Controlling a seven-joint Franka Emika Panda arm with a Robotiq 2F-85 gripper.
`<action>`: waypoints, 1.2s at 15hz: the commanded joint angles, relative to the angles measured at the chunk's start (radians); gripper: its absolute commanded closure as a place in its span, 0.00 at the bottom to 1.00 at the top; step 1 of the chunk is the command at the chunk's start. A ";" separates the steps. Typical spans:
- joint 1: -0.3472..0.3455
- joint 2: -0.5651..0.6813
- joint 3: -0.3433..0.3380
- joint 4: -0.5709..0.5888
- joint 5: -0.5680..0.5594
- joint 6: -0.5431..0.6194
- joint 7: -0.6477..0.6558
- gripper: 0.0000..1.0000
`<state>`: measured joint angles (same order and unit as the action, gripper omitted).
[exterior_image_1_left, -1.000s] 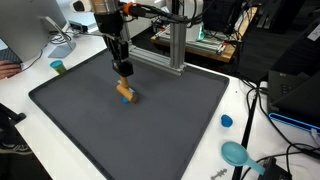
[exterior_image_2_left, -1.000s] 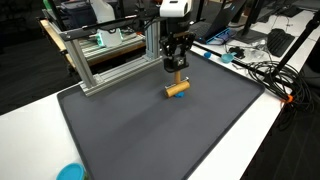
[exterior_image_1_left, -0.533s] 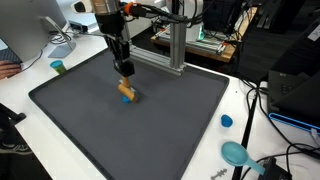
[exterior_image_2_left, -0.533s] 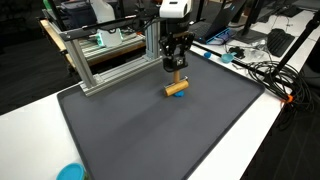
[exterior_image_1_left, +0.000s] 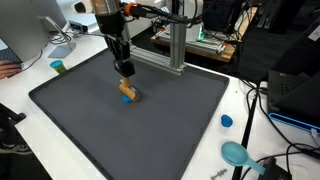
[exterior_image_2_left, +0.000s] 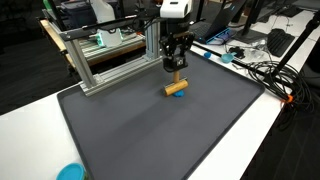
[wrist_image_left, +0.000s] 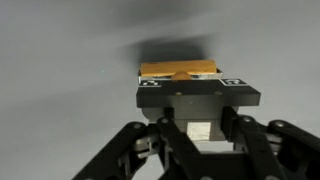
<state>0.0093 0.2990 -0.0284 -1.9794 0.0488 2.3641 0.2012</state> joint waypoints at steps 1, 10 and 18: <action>0.016 0.015 -0.011 0.003 -0.040 0.051 0.029 0.79; 0.026 0.037 -0.019 0.012 -0.074 0.058 0.047 0.79; 0.012 0.068 -0.010 0.022 -0.049 -0.006 0.030 0.79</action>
<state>0.0217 0.3113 -0.0309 -1.9693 0.0042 2.3847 0.2267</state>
